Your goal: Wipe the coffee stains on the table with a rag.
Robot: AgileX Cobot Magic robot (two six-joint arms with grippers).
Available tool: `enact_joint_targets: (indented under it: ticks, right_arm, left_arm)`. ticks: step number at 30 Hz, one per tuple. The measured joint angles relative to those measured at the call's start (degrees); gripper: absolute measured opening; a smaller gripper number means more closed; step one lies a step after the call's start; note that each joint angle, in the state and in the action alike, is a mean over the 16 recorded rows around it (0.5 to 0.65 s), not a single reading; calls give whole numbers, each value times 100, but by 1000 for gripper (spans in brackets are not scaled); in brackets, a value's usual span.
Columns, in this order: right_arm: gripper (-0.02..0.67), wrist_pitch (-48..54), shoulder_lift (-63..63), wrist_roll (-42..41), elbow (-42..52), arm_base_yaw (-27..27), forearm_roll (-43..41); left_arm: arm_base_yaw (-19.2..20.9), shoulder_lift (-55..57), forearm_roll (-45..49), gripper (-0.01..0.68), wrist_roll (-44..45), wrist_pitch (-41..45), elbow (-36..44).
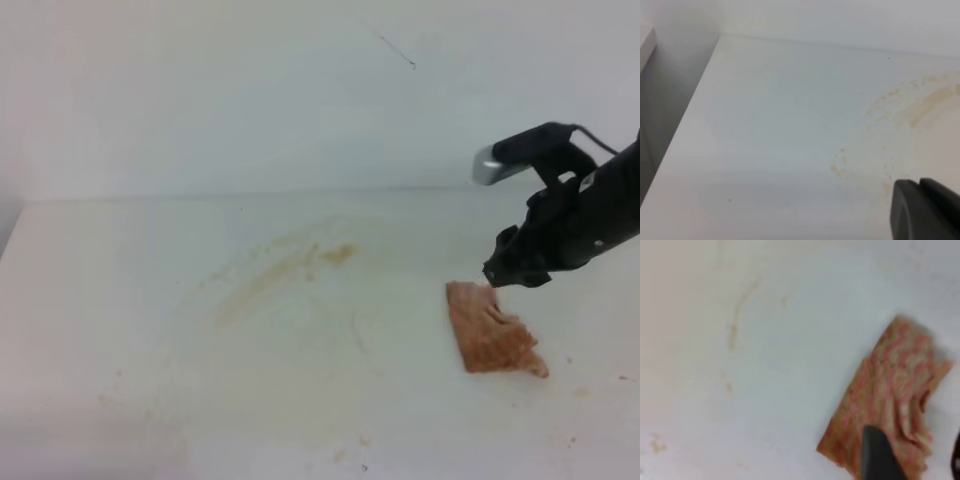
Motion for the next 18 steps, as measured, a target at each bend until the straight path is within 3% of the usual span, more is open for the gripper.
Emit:
enact_joint_targets:
  ticks: [11,18]
  right_arm:
    - [42,533,-2102,230,52,0,-169]
    - [6,274,-3739,670,505,0,-657]
  left_arm:
    - [0,-1,0,-3,0,0,0]
    - [0,0,0,-3,0,0,0]
